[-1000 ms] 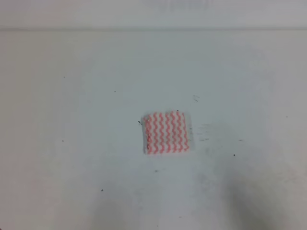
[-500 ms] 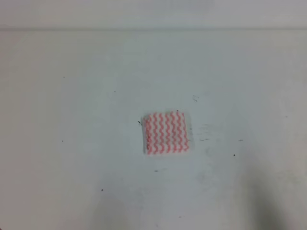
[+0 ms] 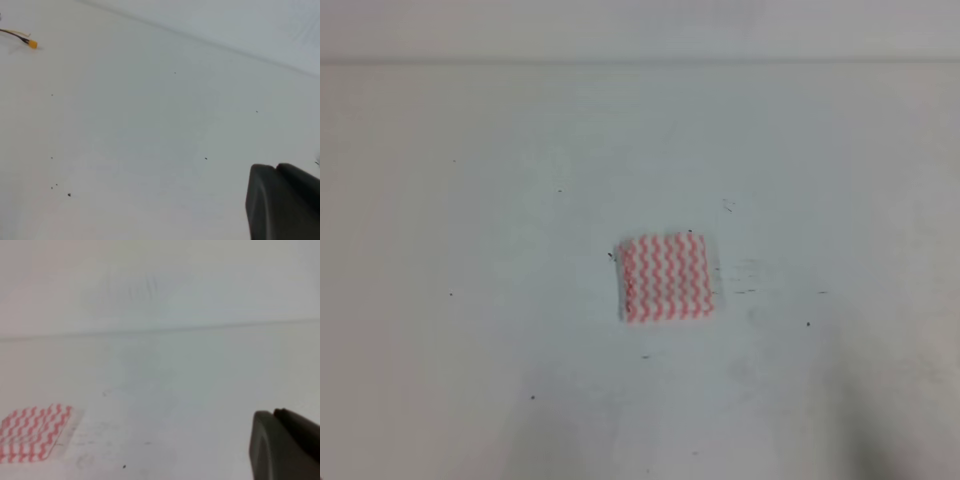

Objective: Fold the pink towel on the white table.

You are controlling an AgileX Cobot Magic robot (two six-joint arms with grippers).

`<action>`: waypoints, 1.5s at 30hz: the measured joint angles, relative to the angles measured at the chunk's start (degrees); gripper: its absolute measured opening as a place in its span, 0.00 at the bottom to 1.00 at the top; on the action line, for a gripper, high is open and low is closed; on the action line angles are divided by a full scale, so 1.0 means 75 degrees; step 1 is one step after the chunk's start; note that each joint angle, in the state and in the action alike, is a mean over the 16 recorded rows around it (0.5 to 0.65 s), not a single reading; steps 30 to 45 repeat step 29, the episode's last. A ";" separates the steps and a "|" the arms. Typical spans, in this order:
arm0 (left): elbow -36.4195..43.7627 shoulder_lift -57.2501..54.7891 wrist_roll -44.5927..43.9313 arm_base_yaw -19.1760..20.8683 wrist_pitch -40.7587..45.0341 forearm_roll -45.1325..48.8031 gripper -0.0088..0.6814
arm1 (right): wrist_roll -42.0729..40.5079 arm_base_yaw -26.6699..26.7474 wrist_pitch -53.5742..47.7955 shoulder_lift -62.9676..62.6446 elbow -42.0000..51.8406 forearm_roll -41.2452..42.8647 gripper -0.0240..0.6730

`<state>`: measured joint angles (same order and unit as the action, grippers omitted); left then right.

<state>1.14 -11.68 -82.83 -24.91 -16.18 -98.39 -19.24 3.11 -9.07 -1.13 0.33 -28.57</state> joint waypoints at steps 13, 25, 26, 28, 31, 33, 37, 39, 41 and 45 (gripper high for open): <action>-0.0037 0.0031 0.0000 0.0002 -0.0015 0.0102 0.01 | 0.1341 0.0000 -0.0925 0.0001 0.0000 0.1503 0.01; -0.0080 0.0048 -0.0001 0.0003 -0.0026 0.0254 0.00 | 0.1737 0.0000 -0.1054 0.0014 -0.0010 0.1947 0.01; -0.0078 0.0046 -0.0001 0.0003 -0.0026 0.0247 0.00 | 0.1737 0.0000 -0.1053 0.0014 -0.0010 0.1946 0.01; -0.0088 0.0051 -0.0001 0.0003 -0.0028 0.0283 0.00 | 0.1737 0.0000 -0.1052 0.0014 -0.0010 0.1945 0.01; -0.0086 0.0049 -0.0001 0.0003 -0.0028 0.0277 0.00 | 0.1737 0.0000 -0.1051 0.0014 -0.0010 0.1944 0.01; -0.0086 0.0049 -0.0001 0.0003 -0.0028 0.0277 0.00 | 0.1737 0.0000 -0.1051 0.0014 -0.0010 0.1944 0.01; -0.0086 0.0049 -0.0001 0.0003 -0.0028 0.0277 0.00 | 0.1737 0.0000 -0.1051 0.0014 -0.0010 0.1944 0.01; -0.0086 0.0049 -0.0001 0.0003 -0.0028 0.0277 0.00 | 0.1737 0.0000 -0.1051 0.0014 -0.0010 0.1944 0.01; -0.0086 0.0049 -0.0001 0.0003 -0.0028 0.0277 0.00 | 0.1737 0.0000 -0.1051 0.0014 -0.0010 0.1944 0.01; -0.0086 0.0049 -0.0001 0.0003 -0.0028 0.0277 0.00 | 0.1737 0.0000 -0.1051 0.0014 -0.0010 0.1944 0.01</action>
